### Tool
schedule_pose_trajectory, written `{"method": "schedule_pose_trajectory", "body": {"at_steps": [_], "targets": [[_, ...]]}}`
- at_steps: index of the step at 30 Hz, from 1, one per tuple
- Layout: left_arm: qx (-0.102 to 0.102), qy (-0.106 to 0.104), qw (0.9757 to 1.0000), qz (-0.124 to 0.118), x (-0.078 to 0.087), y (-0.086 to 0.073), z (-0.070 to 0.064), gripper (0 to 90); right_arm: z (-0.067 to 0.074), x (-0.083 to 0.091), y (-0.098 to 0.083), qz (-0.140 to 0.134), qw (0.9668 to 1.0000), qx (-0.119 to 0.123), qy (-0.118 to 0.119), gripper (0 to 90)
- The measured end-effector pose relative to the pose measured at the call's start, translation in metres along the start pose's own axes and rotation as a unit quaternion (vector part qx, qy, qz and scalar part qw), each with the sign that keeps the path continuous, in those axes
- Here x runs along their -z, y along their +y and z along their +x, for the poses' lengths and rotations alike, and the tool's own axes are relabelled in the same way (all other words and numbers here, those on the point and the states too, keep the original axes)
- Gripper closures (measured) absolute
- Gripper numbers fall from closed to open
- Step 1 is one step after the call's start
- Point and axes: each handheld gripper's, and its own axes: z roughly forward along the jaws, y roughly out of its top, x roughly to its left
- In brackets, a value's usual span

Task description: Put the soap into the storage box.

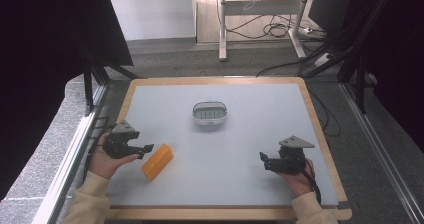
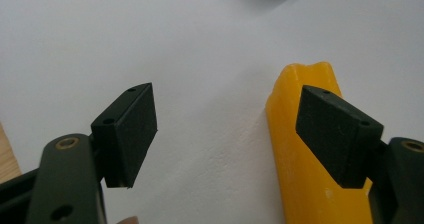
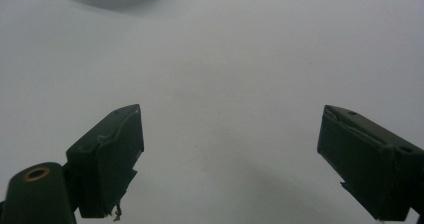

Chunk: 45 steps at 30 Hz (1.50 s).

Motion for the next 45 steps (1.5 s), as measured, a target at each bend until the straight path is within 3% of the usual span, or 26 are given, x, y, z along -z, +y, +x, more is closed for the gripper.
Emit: {"method": "schedule_pose_trajectory", "body": {"at_steps": [9,22,45], "targets": [[0.016,0.002,0.9999,-0.001,0.002,-0.001,0.003,24.8,-0.007,0.000,-0.004,0.001,0.9999,-0.010,-0.002,13.6],[0.014,-0.004,0.9999,0.002,0.009,0.002,0.001,26.6,-0.006,0.002,-0.006,0.001,1.0000,-0.002,-0.006,15.3],[-0.012,-0.020,0.9993,0.028,0.016,0.009,-0.012,26.4,-0.002,0.002,-0.007,0.006,0.9999,0.016,0.002,15.3]]}}
